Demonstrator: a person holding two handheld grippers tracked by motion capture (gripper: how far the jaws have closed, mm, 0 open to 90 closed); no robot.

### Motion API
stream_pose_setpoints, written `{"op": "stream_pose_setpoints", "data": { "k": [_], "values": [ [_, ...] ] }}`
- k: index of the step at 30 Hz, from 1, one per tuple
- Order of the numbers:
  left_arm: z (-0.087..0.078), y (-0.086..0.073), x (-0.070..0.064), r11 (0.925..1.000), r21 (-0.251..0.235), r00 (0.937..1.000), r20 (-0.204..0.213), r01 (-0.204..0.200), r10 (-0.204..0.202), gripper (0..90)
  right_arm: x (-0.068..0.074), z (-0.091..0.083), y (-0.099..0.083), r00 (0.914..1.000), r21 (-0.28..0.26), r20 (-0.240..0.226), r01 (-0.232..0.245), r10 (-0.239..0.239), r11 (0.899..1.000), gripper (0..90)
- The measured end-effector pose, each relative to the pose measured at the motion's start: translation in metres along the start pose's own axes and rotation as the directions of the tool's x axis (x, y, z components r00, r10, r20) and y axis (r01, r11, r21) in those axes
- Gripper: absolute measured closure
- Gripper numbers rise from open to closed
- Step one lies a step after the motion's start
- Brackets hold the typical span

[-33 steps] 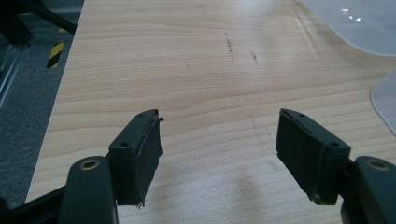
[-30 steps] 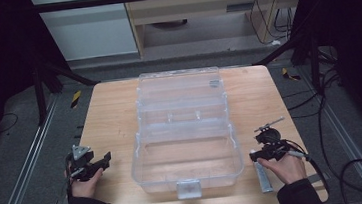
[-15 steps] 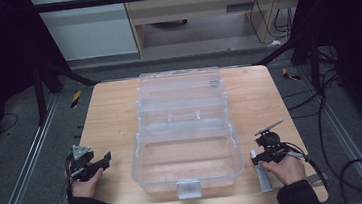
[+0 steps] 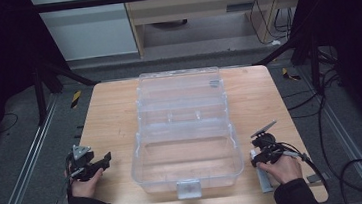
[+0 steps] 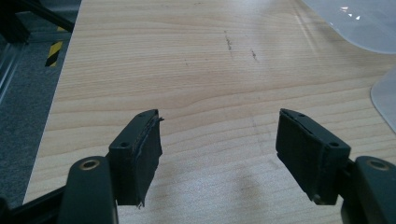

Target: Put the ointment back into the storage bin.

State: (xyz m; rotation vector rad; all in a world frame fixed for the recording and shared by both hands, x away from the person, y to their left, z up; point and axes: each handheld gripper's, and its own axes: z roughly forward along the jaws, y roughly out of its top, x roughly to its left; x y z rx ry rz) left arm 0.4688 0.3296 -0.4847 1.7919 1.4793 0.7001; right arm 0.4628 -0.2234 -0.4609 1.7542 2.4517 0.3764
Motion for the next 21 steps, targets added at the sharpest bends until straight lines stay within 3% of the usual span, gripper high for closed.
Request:
{"op": "stream_pose_setpoints", "data": {
  "k": [21],
  "values": [
    [0.0002,0.0002,-0.0001,1.0000,0.002,1.0000,0.000,0.000,0.000,30.6,-0.0013,0.0017,0.0034,0.9990,0.058,-0.009,0.044,-0.043,0.997,69.9]
  ]
}}
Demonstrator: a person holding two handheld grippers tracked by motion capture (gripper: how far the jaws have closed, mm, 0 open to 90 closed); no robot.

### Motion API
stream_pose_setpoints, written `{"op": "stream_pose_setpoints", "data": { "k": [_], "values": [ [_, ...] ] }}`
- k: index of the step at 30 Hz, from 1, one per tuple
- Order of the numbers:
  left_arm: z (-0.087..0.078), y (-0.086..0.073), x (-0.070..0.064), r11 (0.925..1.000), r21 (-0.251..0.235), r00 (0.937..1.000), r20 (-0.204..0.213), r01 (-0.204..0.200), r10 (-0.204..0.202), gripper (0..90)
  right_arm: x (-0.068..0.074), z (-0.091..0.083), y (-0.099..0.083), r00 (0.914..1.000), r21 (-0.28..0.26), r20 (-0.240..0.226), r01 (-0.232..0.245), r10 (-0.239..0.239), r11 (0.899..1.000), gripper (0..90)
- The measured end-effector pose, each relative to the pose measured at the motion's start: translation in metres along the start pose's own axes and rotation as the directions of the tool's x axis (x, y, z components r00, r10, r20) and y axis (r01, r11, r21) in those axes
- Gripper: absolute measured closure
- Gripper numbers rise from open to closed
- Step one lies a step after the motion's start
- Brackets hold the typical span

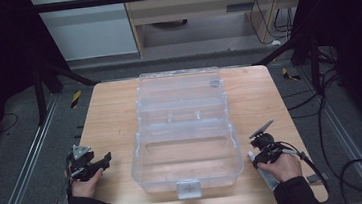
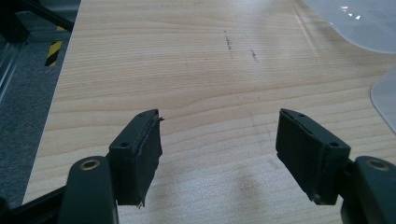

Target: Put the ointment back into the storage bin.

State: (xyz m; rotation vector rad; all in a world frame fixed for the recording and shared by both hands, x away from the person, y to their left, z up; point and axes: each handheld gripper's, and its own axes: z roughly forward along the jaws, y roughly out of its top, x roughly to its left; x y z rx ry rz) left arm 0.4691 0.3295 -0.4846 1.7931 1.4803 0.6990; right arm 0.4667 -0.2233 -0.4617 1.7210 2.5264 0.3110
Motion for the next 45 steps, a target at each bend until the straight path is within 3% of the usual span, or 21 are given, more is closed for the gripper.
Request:
{"op": "stream_pose_setpoints", "data": {
  "k": [11,18,28,31,38,43,45],
  "values": [
    [0.001,0.000,-0.002,1.0000,0.004,1.0000,-0.001,-0.007,0.007,30.6,-0.008,-0.028,-0.005,0.9990,-0.080,-0.028,0.032,-0.034,0.996,69.9],
    [0.001,0.000,-0.002,1.0000,0.007,1.0000,0.000,-0.005,0.005,30.7,-0.008,-0.050,-0.004,0.9965,-0.209,-0.038,0.064,-0.074,0.976,70.0],
    [0.001,0.000,-0.002,0.9999,0.008,0.9999,0.007,-0.009,0.009,30.8,-0.005,-0.080,0.000,0.9923,-0.356,-0.025,0.104,-0.121,0.929,69.9],
    [0.001,0.000,-0.002,0.9999,0.009,0.9999,0.007,-0.009,0.009,30.8,-0.002,-0.091,0.003,0.9864,-0.395,-0.027,0.138,-0.162,0.908,69.9],
    [0.002,0.000,-0.002,0.9999,0.009,0.9999,0.008,-0.009,0.009,30.8,0.005,-0.109,0.009,0.9748,-0.441,-0.023,0.189,-0.222,0.877,69.9],
    [0.002,0.000,-0.002,0.9999,0.010,0.9999,0.008,-0.010,0.009,30.8,0.013,-0.125,0.013,0.9631,-0.463,0.002,0.240,-0.269,0.853,69.9],
    [0.002,0.000,-0.002,0.9999,0.011,0.9999,0.008,-0.012,0.012,30.8,0.016,-0.131,0.015,0.9542,-0.471,0.013,0.270,-0.299,0.840,69.9]
  ]
}}
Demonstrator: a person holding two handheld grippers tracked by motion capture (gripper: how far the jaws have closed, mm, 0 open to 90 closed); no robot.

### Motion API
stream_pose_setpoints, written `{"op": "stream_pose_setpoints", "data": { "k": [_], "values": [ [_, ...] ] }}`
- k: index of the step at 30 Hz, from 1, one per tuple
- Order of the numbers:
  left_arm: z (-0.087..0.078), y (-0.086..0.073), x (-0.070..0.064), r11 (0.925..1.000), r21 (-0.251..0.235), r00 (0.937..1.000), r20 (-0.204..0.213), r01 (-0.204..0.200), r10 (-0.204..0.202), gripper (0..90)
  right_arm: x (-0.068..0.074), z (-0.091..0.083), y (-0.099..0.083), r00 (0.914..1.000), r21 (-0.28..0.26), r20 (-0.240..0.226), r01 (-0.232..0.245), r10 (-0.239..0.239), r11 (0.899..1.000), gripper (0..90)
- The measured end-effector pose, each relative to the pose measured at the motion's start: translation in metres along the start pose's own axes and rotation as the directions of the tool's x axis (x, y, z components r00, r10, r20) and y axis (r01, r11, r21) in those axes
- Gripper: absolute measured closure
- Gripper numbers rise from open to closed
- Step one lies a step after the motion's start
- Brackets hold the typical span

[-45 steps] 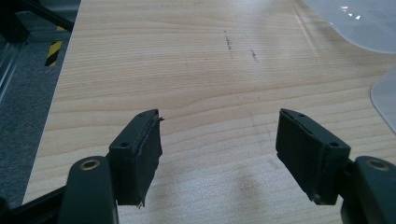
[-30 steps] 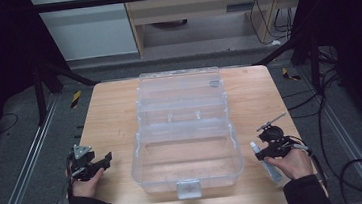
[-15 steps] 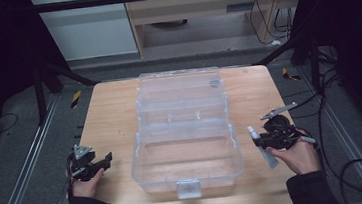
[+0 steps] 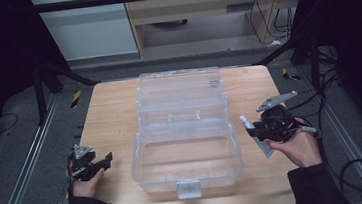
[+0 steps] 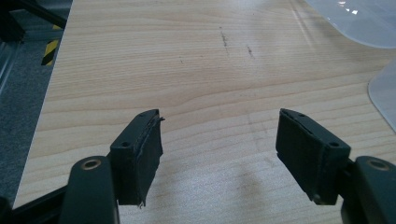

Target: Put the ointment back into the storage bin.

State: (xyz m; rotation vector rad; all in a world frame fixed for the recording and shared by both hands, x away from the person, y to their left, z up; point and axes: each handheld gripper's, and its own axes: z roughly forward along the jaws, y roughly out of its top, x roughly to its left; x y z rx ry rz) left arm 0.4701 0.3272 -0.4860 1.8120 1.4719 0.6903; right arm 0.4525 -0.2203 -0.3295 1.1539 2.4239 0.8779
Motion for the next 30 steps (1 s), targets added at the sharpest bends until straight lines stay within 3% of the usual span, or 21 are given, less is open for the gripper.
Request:
{"op": "stream_pose_setpoints", "data": {
  "k": [5,11,18,22,27,30],
  "values": [
    [0.000,0.000,0.000,1.0000,0.000,1.0000,0.001,0.002,-0.002,30.8,0.005,-0.006,0.014,0.9976,-0.005,-0.032,0.061,-0.061,0.998,69.9],
    [0.000,0.000,0.001,1.0000,0.000,1.0000,0.002,0.003,-0.003,30.9,0.015,-0.007,0.032,0.9882,-0.001,-0.069,0.137,-0.137,0.991,69.9],
    [0.000,0.000,0.001,1.0000,0.000,1.0000,0.003,0.004,-0.004,30.9,0.030,0.001,0.047,0.9618,0.009,-0.135,0.241,-0.238,0.970,69.9],
    [0.000,0.000,0.001,1.0000,0.000,1.0000,0.003,0.005,-0.005,30.9,0.040,0.009,0.056,0.9401,0.020,-0.172,0.302,-0.294,0.953,69.9],
    [0.000,0.000,0.001,1.0000,-0.001,1.0000,0.004,0.005,-0.005,30.9,0.048,0.018,0.062,0.9201,0.034,-0.214,0.343,-0.328,0.939,69.9],
    [0.000,0.000,0.001,1.0000,-0.001,1.0000,0.004,0.005,-0.005,31.0,0.054,0.026,0.066,0.9040,0.045,-0.223,0.383,-0.365,0.923,69.9]
  ]
}}
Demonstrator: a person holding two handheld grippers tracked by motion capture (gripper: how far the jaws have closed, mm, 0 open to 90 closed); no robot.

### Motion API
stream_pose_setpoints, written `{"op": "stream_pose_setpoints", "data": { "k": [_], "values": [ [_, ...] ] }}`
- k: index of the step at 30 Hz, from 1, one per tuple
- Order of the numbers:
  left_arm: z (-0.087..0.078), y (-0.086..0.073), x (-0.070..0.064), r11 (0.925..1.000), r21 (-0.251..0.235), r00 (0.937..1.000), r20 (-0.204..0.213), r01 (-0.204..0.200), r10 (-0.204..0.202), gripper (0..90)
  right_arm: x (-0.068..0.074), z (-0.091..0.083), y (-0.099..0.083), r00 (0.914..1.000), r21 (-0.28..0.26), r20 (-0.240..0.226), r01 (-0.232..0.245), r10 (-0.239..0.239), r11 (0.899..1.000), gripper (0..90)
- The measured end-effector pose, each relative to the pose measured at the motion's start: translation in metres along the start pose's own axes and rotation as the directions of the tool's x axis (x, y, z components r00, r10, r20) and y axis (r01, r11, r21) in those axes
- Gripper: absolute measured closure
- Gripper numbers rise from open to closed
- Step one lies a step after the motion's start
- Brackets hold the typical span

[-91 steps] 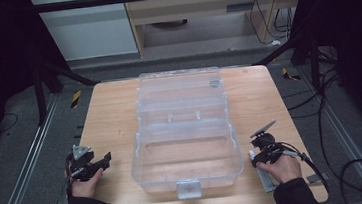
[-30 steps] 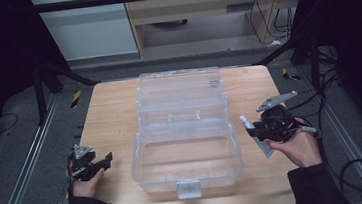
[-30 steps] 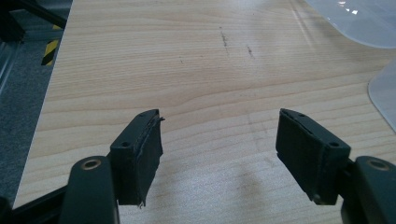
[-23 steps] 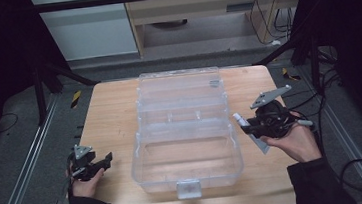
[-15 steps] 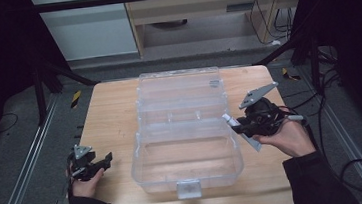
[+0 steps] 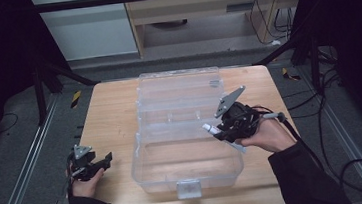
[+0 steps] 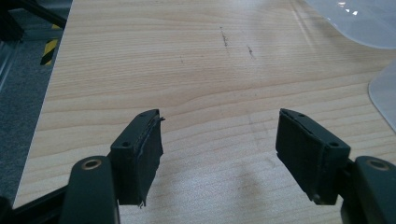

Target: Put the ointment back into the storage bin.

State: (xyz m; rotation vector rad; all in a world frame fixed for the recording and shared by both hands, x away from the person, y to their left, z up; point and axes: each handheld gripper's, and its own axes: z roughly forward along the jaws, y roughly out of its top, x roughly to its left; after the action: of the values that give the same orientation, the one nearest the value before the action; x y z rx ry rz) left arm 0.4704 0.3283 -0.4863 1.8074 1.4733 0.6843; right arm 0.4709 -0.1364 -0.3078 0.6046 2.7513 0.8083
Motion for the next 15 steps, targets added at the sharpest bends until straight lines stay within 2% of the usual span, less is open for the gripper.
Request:
{"op": "stream_pose_setpoints", "data": {
  "k": [7,15],
  "values": [
    [0.000,0.000,0.000,1.0000,0.001,1.0000,0.001,-0.001,0.001,31.1,0.004,0.016,0.006,0.9979,0.034,-0.037,0.054,-0.053,0.998,69.9],
    [0.000,0.000,0.000,1.0000,0.001,1.0000,0.000,0.002,-0.002,31.1,0.009,0.036,0.008,0.9905,0.069,-0.077,0.120,-0.114,0.990,69.8]
  ]
}}
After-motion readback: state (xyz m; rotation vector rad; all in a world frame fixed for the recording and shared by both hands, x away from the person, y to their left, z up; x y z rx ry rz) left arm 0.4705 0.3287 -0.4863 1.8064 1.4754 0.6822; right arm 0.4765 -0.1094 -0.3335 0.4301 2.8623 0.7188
